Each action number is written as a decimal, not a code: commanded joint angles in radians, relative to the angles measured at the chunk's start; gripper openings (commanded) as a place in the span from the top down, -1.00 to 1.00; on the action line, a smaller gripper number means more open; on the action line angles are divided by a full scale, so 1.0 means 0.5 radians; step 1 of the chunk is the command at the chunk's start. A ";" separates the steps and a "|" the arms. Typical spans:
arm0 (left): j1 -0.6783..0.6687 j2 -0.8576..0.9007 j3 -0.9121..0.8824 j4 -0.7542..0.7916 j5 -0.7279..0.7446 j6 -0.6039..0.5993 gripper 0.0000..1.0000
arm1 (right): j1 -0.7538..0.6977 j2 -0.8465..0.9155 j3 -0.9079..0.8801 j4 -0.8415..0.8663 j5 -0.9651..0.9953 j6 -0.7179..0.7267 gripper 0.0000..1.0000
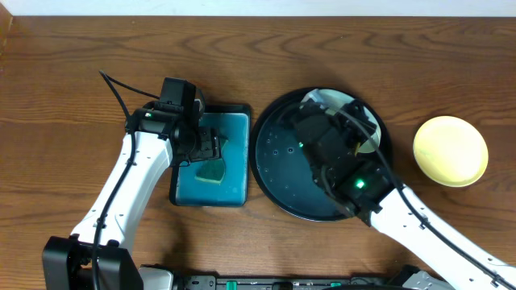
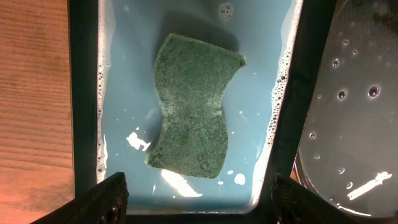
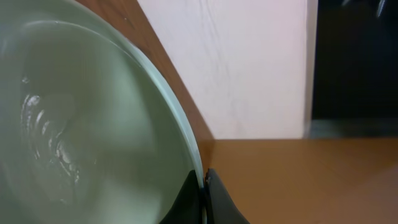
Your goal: Clean dirty plates on tray and stack at the side
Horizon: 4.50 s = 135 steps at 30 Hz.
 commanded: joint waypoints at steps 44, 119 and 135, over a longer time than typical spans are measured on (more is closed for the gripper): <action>0.005 0.002 -0.030 -0.005 -0.012 0.013 -0.50 | -2.799 0.410 -0.025 -0.684 -1.903 2.737 0.97; -0.018 -1.906 -0.729 0.065 -0.174 0.018 -0.50 | -1.367 -1.623 -0.667 -0.947 -2.283 1.567 -0.99; -0.018 -1.959 -0.729 0.034 -0.174 0.018 -0.51 | -1.367 -1.646 -0.667 -1.231 -2.283 1.566 -0.99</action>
